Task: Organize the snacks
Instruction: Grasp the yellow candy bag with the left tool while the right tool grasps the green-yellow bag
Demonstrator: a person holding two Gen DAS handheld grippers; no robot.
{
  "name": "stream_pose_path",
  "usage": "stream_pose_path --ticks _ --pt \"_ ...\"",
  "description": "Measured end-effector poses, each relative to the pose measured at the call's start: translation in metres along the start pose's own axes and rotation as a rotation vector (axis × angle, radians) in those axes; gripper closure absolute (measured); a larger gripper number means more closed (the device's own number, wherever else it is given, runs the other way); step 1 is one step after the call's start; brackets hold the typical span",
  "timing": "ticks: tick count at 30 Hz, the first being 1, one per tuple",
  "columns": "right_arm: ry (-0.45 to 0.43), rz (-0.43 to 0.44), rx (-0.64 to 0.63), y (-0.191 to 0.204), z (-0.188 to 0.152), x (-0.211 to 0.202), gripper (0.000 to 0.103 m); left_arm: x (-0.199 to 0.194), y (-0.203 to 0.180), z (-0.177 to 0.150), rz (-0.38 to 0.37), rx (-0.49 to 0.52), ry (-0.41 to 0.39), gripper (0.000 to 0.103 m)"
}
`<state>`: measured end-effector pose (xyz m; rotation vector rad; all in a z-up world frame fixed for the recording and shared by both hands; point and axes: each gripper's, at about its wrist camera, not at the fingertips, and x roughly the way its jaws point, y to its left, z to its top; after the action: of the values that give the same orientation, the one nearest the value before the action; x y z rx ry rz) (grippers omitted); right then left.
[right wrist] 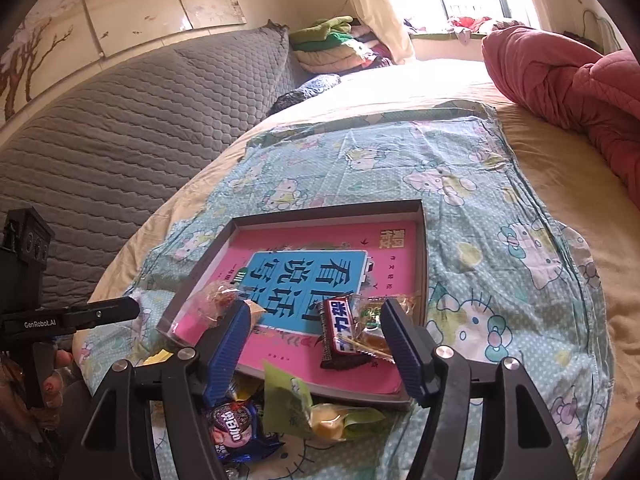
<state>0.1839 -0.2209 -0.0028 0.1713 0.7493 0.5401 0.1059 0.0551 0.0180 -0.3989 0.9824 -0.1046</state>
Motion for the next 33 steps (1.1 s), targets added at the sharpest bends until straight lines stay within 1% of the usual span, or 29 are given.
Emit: stream_pose_path --ticks 3,9,14,19,22,26,33 --pt "-0.003 0.006 0.001 0.001 -0.003 -0.003 0.032 -0.001 0.002 -0.005 -0.016 -0.005 0.017 0.033" --pt "0.007 0.013 0.020 0.001 -0.012 -0.010 0.031 0.004 0.006 -0.018 -0.048 -0.015 0.060 0.032" --pt "0.033 0.027 0.078 0.000 -0.027 -0.016 0.027 0.017 0.008 -0.029 -0.044 -0.010 0.103 0.031" --pt "0.081 -0.023 0.128 -0.002 -0.047 -0.016 0.027 0.032 0.010 -0.039 -0.072 -0.024 0.134 0.031" --pt "0.108 -0.048 0.143 -0.004 -0.055 -0.011 0.027 0.037 0.008 -0.043 -0.095 -0.023 0.136 0.031" --pt "0.138 -0.061 0.163 -0.007 -0.060 -0.002 0.025 0.045 0.006 -0.045 -0.113 -0.020 0.140 0.031" --pt "0.207 -0.032 0.224 -0.014 -0.071 0.022 0.024 0.060 0.008 -0.044 -0.118 -0.030 0.148 0.031"
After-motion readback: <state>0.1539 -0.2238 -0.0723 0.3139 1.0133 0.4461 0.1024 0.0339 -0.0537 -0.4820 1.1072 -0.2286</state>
